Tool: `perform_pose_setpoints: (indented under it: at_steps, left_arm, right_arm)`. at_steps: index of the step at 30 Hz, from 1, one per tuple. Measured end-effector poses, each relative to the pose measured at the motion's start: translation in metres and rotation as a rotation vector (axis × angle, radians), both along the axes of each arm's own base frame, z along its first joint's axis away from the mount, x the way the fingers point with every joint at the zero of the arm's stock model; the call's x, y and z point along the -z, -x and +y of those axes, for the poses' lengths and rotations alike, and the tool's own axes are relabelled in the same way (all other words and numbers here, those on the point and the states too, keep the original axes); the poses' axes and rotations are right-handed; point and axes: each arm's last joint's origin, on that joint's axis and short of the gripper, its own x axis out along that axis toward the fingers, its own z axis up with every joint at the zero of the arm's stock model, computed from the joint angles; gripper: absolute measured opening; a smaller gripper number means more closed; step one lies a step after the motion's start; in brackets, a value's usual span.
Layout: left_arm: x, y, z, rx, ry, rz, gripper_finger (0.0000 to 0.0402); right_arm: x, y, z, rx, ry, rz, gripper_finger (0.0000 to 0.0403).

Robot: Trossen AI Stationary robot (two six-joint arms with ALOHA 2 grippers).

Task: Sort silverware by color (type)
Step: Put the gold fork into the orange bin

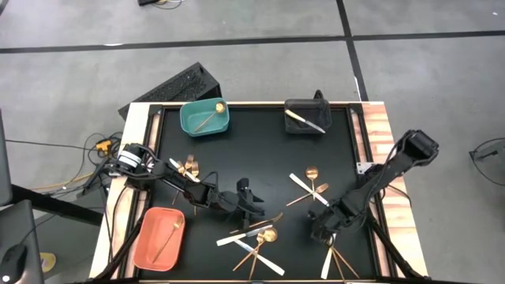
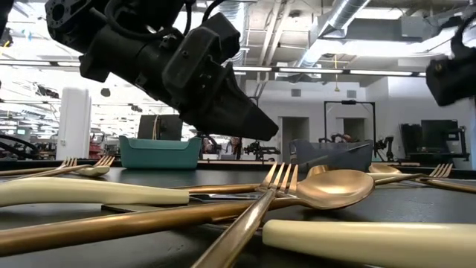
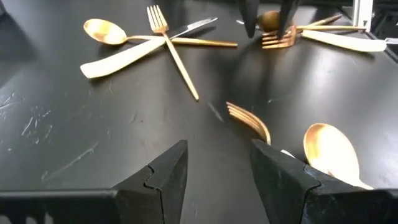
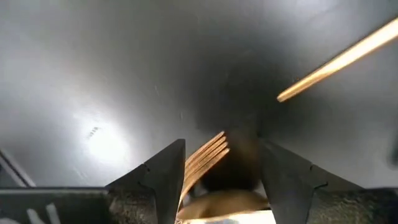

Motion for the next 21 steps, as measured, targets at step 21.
perform_pose_setpoints:
  at_steps: [21]
  left_arm:
    - [0.004, 0.002, 0.002, -0.021, -0.048, 0.042, 0.0160]
  right_arm:
    - [0.003, 0.000, 0.006, -0.032, -0.067, 0.039, 0.0088]
